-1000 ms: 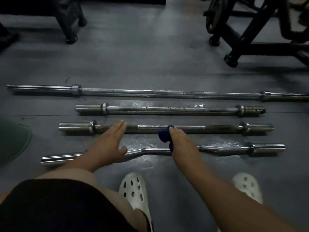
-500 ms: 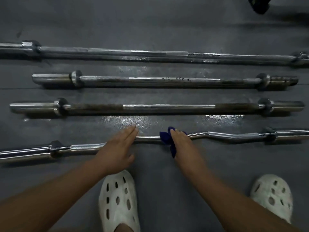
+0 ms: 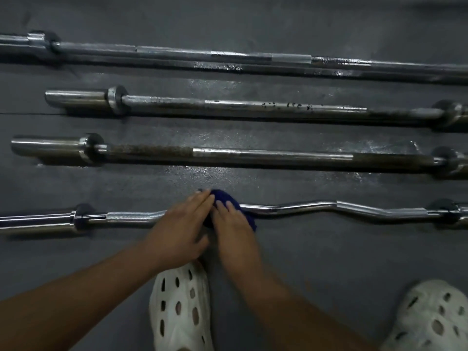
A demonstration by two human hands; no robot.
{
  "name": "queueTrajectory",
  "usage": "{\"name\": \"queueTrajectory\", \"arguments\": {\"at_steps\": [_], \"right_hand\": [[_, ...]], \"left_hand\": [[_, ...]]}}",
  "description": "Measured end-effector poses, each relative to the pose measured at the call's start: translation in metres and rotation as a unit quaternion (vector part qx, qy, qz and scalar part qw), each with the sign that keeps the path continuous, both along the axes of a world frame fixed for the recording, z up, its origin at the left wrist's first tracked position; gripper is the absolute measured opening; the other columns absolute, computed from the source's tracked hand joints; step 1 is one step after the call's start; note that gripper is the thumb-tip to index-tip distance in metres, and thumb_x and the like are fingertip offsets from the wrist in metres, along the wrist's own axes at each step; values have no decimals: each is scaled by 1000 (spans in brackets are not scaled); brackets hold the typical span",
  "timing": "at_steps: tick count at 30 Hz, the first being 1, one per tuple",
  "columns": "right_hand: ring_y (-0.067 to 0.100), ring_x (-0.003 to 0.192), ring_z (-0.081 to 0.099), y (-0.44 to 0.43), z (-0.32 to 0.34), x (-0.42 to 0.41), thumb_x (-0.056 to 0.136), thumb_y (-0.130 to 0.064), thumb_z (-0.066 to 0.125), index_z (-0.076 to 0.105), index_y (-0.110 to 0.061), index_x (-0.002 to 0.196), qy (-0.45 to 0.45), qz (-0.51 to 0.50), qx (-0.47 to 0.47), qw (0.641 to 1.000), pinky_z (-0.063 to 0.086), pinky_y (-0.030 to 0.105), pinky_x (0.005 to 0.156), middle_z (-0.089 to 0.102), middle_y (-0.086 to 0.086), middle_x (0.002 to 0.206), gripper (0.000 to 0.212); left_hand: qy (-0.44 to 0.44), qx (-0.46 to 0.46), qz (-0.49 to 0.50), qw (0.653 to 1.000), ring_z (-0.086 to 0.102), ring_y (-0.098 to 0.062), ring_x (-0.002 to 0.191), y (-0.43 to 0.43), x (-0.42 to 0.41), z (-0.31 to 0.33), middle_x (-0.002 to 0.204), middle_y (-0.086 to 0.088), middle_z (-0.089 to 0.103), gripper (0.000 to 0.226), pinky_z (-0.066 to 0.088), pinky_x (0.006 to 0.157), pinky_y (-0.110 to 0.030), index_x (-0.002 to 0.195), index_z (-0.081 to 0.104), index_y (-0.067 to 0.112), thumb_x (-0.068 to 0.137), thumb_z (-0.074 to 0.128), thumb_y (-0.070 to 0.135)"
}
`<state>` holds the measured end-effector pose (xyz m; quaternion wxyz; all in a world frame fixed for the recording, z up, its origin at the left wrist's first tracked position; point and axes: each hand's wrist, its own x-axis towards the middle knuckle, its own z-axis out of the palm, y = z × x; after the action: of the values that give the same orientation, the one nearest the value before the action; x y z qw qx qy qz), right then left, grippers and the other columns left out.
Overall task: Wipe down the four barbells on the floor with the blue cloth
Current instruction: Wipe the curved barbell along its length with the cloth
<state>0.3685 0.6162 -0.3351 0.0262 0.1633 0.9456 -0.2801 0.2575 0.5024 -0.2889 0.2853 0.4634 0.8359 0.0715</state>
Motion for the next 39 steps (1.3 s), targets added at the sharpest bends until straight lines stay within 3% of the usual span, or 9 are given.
{"name": "queueTrajectory", "arguments": {"at_steps": [8,13,16,20,23,26,31,35,39], "right_hand": [[33,143,32,79,5,55,71,6,68,44,-7,145,-84,-187,54,977,24,43,119,38,11,153,78],[31,140,38,59,1,42,71,-4,76,47,-12,144,-60,1,83,995,27,46,116,42,10,152,78],[26,144,30,95,3,67,72,7,72,41,-12,147,-75,-145,38,986,34,52,114,33,6,156,84],[18,141,35,90,10,59,86,0,57,36,-30,149,-66,-175,-83,979,33,33,114,35,-1,155,73],[7,115,53,101,27,43,87,4,48,53,-28,138,6,-255,-198,946,33,4,95,58,-9,126,60],[13,110,54,113,29,43,86,8,46,62,-18,125,72,-385,-145,909,32,2,93,53,-6,119,50],[24,149,15,63,5,42,86,-20,68,37,-11,149,-47,-274,-41,960,20,37,121,29,5,158,71],[27,125,56,50,4,23,72,-9,73,62,-10,127,-5,-97,15,995,45,43,104,62,8,132,56],[22,118,61,89,1,39,81,-12,52,65,-14,124,19,-52,49,997,46,39,103,66,4,126,45]], "left_hand": [[16,7,-70,997,32,-26,146,2,8,-18,160,-12,29,83,23,117,-41,153,32,7,78,46,41],[24,-11,-62,998,18,-22,151,12,4,-21,165,-6,14,86,18,121,-39,157,22,13,80,47,43],[35,-5,-64,997,22,-24,150,21,4,-25,164,-8,18,84,17,119,-38,156,26,12,80,47,42],[14,2,-55,998,24,-26,149,33,8,-30,164,-9,19,86,25,119,-43,156,24,13,78,41,46],[5,-10,-41,999,10,-20,152,37,15,-27,166,-3,5,87,13,122,-35,159,13,16,82,45,45],[27,0,-37,999,26,-25,148,42,21,-25,163,-10,21,85,16,117,-39,155,28,10,79,49,43],[18,7,-24,1000,34,-30,144,47,29,-29,160,-13,30,86,32,114,-48,152,35,8,75,41,46],[17,14,-10,1000,31,-29,146,44,32,-31,160,-14,27,86,32,116,-49,152,33,6,75,46,42],[22,8,-2,1000,26,-25,148,30,28,-30,163,-9,21,87,29,118,-47,155,28,9,77,42,46]]}}
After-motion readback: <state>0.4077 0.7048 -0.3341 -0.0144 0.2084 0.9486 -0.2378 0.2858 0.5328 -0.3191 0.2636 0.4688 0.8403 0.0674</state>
